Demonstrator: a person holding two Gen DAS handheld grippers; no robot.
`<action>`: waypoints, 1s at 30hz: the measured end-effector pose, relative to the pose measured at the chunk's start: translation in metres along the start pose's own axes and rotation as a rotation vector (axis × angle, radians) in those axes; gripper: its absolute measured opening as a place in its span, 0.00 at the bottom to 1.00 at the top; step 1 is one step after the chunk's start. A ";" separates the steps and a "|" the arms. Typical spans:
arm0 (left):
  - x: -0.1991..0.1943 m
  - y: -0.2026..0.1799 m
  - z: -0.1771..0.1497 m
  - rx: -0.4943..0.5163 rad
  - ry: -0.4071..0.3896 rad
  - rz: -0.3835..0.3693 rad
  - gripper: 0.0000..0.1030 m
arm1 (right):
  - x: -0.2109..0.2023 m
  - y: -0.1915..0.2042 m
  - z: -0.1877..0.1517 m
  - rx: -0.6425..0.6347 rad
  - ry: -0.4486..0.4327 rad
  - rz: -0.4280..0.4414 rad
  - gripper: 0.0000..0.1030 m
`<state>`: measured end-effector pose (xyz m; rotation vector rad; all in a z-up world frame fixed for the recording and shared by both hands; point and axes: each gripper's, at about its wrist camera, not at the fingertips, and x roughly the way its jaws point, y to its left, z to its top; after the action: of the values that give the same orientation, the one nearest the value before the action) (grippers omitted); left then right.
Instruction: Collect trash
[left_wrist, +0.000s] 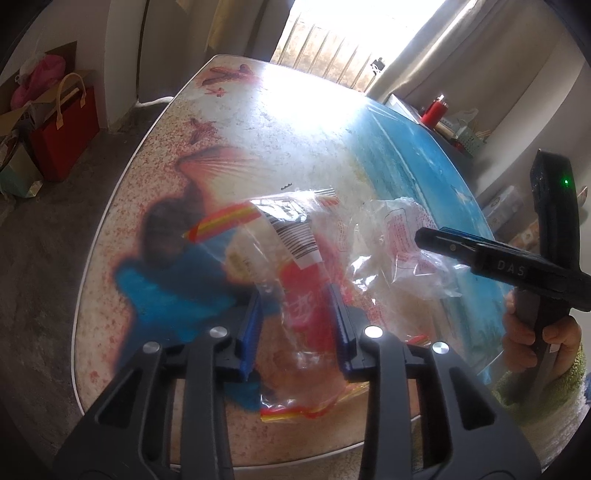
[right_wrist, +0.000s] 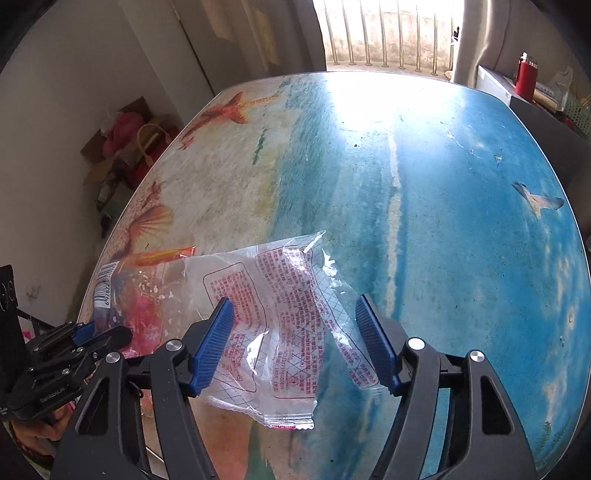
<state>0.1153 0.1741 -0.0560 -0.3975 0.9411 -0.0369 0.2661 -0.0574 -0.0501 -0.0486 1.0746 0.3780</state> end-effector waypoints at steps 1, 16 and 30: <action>0.000 0.000 0.000 0.004 -0.001 0.003 0.31 | 0.002 0.004 -0.002 -0.018 0.003 -0.011 0.52; 0.005 -0.020 0.003 0.071 0.021 -0.051 0.23 | -0.028 -0.027 -0.039 0.053 -0.012 -0.165 0.03; 0.010 -0.050 0.008 0.188 0.040 -0.102 0.22 | -0.100 -0.115 -0.095 0.453 -0.120 -0.056 0.46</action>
<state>0.1351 0.1285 -0.0424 -0.2706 0.9474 -0.2253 0.1812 -0.2140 -0.0255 0.3423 1.0164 0.0796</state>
